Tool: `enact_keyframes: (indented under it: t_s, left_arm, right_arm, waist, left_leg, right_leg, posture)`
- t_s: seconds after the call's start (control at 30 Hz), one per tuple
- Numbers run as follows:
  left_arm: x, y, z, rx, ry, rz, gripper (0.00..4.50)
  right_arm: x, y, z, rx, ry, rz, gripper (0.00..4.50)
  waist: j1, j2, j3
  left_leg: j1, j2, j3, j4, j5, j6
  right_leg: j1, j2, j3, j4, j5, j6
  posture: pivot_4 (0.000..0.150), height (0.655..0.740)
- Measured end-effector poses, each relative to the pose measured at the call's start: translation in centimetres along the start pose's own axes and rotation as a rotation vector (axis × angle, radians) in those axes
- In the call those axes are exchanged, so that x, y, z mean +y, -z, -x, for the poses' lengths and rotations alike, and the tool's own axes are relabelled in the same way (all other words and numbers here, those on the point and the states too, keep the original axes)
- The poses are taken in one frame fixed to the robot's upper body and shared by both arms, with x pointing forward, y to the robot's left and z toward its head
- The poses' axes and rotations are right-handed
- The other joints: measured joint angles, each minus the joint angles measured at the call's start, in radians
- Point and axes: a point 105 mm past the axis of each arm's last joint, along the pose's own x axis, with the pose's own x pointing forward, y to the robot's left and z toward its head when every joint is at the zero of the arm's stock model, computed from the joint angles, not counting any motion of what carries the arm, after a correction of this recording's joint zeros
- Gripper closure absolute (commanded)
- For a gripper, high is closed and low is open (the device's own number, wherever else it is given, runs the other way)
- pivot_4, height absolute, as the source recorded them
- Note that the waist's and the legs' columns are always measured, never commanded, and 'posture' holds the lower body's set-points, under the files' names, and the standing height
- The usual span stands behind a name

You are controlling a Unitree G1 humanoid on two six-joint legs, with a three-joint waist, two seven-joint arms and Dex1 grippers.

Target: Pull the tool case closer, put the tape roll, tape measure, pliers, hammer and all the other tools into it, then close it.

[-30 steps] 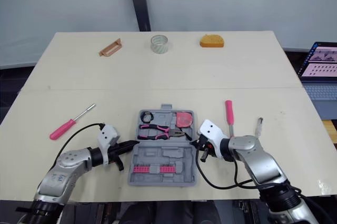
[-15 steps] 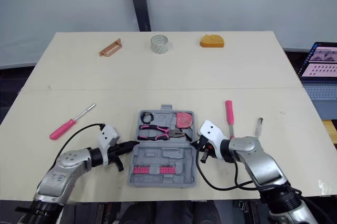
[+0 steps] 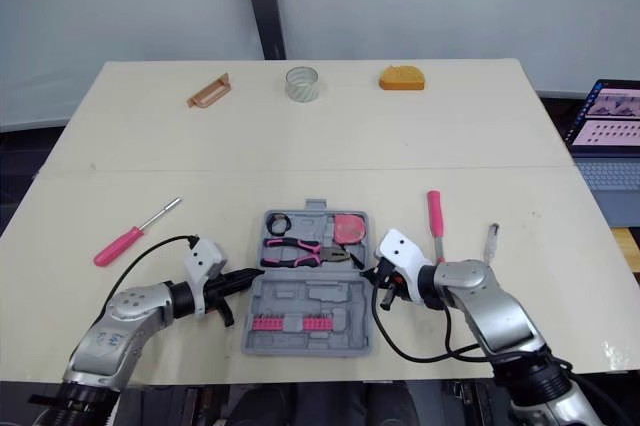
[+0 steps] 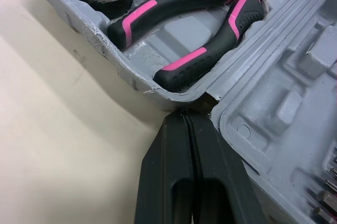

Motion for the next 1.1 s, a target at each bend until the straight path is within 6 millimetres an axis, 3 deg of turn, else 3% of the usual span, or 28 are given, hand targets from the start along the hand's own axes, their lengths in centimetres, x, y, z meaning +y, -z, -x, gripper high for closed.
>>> enact_keyframes:
  t_s: [1.1]
  left_arm:
    - [0.04,0.07,0.14,-0.003,-0.005,0.004,4.49]
  right_arm:
    - [-0.04,-0.03,-0.05,-0.006,0.000,0.006,4.50]
  waist:
    - [0.000,0.000,0.000]
  left_leg:
    - [0.000,0.000,0.000,0.000,0.000,0.000]
  right_leg:
    - [0.000,0.000,0.000,0.000,0.000,0.000]
  posture:
    - [0.150,0.7400]
